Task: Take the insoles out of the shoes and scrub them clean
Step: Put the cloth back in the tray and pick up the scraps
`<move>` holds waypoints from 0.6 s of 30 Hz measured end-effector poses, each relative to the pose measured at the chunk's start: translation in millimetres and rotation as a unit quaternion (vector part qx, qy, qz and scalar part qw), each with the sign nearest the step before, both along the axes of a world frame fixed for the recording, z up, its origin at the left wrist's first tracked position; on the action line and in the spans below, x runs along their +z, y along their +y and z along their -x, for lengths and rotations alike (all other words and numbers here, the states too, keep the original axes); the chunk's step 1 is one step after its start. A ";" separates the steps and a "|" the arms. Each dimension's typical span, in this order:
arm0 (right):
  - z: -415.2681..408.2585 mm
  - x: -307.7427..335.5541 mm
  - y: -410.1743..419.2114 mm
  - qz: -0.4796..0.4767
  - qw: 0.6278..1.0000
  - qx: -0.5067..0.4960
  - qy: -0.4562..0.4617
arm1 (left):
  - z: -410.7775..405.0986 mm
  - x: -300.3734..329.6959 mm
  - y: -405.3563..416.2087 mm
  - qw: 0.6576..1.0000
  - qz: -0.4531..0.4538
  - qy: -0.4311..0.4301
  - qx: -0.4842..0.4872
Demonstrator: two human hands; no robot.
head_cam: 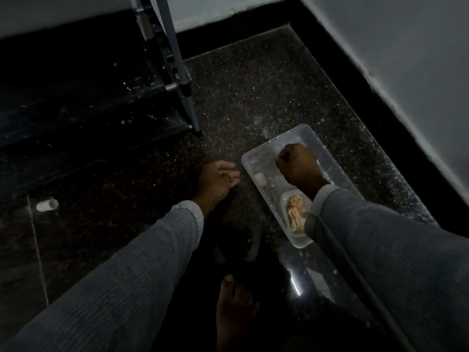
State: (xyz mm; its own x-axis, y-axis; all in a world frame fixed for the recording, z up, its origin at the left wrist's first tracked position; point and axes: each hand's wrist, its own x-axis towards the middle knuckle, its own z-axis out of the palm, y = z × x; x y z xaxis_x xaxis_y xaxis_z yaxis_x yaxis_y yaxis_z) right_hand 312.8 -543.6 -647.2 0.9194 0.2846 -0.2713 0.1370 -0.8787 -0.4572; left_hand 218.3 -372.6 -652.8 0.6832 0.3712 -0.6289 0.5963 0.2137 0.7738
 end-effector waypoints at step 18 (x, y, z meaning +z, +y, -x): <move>11.5 -1.2 4.3 0.022 0.999 0.029 0.012 | 10.5 5.3 2.1 0.999 -0.033 0.013 -0.038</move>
